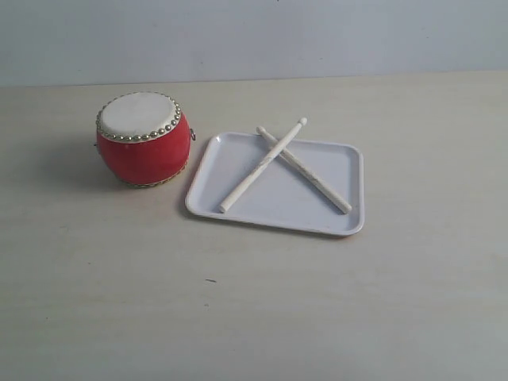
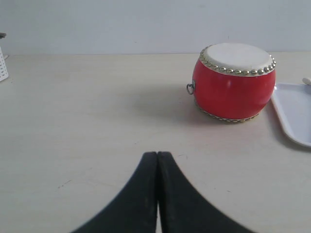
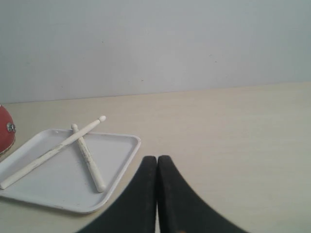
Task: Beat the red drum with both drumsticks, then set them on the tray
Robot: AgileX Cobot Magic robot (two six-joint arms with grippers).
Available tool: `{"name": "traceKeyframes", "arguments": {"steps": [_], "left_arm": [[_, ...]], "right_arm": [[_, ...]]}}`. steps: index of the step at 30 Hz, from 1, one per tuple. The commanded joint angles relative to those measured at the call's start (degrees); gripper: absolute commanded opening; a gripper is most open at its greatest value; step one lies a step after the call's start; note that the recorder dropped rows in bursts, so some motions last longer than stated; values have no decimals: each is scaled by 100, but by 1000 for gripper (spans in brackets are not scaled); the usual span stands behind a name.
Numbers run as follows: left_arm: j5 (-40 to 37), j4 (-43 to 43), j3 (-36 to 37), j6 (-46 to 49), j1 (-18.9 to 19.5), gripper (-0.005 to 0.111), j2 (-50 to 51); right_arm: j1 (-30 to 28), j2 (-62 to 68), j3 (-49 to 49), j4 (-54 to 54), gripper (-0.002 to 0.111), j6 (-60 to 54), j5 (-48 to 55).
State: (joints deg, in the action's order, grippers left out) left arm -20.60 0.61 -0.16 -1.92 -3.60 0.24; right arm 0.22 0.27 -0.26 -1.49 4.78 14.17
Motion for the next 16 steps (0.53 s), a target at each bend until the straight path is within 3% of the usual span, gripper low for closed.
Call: {"name": "traceKeyframes", "arguments": {"steps": [1,16], "left_arm": [[31,-4,16,-4,19,0,-24],[31,-4,16,-4,19,0,-24]], "right_arm": [[-22,-27,26,-5,0,-2,-63],[-22,-27,26,-7,0,-2,-130]]}}
